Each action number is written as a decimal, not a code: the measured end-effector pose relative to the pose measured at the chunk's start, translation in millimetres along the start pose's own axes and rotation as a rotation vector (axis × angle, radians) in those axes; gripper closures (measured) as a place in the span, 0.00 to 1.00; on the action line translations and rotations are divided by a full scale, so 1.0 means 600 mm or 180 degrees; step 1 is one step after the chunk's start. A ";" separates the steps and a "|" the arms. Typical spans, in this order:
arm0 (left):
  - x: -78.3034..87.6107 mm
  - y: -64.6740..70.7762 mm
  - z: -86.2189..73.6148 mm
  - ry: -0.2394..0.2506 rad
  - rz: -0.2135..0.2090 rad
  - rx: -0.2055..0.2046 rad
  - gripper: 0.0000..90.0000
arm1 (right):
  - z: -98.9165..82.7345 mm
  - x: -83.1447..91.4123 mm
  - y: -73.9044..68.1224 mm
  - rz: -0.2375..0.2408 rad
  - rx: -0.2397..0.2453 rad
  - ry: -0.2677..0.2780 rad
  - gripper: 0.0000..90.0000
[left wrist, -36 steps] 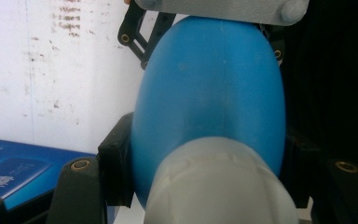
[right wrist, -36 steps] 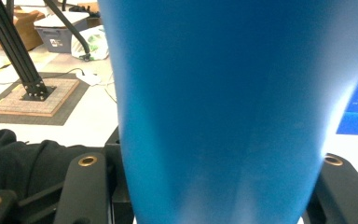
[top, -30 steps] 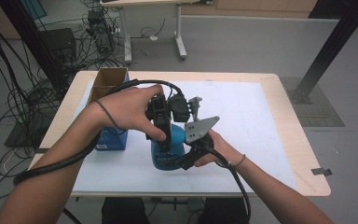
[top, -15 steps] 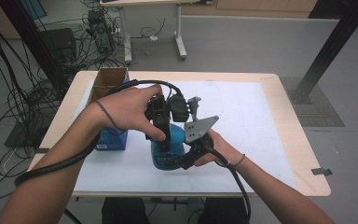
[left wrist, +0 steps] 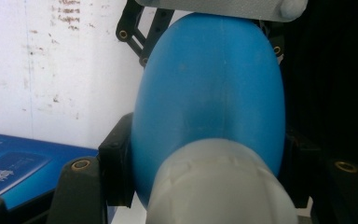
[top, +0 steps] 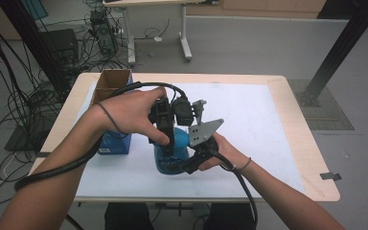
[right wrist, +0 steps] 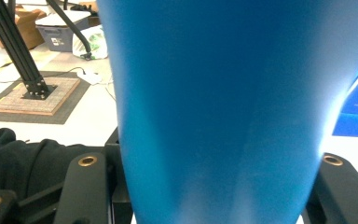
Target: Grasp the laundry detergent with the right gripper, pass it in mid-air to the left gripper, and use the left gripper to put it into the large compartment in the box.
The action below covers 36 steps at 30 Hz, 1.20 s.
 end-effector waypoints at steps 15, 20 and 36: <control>0.001 0.000 0.001 0.0015 0.0011 0.0025 0.41 | 0.000 -0.001 0.000 -0.0009 0.0002 0.0015 0.46; 0.003 0.001 0.001 0.0025 0.0012 0.0029 0.41 | 0.000 -0.001 0.000 -0.0014 0.0002 0.0040 0.46; 0.005 0.002 0.001 0.0025 0.0037 0.0015 0.41 | -0.001 -0.002 0.001 -0.0033 0.0004 0.0095 0.45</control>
Point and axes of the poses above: each handheld gripper's, and its own axes: x roughly backward along the jaws, z roughly out of its top, y roughly to its right, the point moved 3 cm from there along -x, roughly forward along the jaws, and after that the axes turned 14 degrees about -y, right-handed, at the moved point
